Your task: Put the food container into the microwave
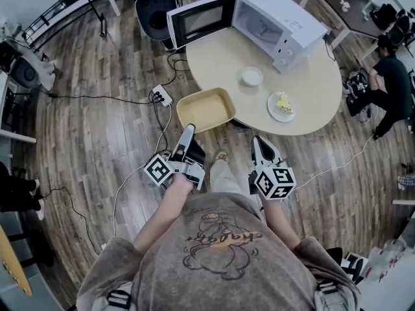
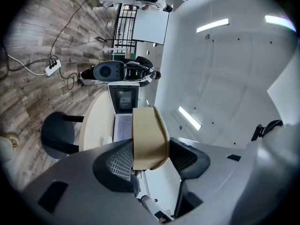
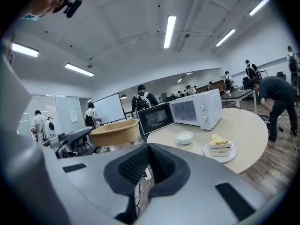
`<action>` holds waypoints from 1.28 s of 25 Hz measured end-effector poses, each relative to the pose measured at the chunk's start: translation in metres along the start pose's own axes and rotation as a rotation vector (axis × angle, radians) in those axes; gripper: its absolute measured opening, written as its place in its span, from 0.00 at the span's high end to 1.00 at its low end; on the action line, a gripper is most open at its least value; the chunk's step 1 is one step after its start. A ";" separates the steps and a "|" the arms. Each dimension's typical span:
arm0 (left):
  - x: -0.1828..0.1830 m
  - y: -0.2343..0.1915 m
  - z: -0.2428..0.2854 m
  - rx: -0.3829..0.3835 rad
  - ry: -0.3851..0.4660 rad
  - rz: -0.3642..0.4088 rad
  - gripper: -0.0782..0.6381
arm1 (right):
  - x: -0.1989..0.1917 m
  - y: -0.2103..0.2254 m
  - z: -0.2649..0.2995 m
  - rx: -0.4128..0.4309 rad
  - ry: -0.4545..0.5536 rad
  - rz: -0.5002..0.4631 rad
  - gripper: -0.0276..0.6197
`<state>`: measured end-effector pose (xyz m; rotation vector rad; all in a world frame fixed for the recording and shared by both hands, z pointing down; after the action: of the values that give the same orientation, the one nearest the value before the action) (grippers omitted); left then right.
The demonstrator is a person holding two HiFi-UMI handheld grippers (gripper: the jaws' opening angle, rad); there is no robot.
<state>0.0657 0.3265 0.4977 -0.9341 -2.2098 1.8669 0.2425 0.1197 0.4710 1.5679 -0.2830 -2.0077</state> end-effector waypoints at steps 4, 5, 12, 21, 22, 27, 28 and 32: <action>0.007 -0.010 0.027 0.006 0.003 0.004 0.55 | 0.017 0.010 0.027 0.008 -0.003 -0.001 0.96; 0.009 -0.011 0.036 0.006 0.002 0.002 0.55 | 0.023 0.014 0.034 0.009 -0.002 0.000 0.96; 0.021 -0.022 0.092 0.017 -0.002 0.023 0.55 | 0.061 0.036 0.083 0.035 -0.010 0.007 0.96; 0.027 -0.040 0.163 0.031 0.031 0.034 0.55 | 0.106 0.075 0.143 0.071 -0.025 -0.003 0.96; 0.026 -0.042 0.170 0.028 0.033 0.036 0.55 | 0.110 0.081 0.148 0.073 -0.027 -0.005 0.96; 0.027 -0.050 0.205 0.016 0.037 0.040 0.55 | 0.127 0.100 0.176 0.080 -0.034 -0.006 0.96; 0.028 -0.051 0.209 0.015 0.036 0.039 0.55 | 0.129 0.101 0.179 0.078 -0.035 -0.001 0.96; 0.035 -0.058 0.227 0.015 0.026 0.023 0.55 | 0.133 0.105 0.192 0.066 -0.034 0.012 0.96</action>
<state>-0.0869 0.1451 0.4858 -0.9800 -2.1768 1.8668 0.0739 -0.0733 0.4691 1.5694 -0.3744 -2.0361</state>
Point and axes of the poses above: the fingertips, and each gripper's own axes: z forward along the fingers, y to its right, x out of its top, the point moved 7 cm from there along -z, backward along the fingers, and after that the axes turned 14 degrees about z, right-handed, at the moved point
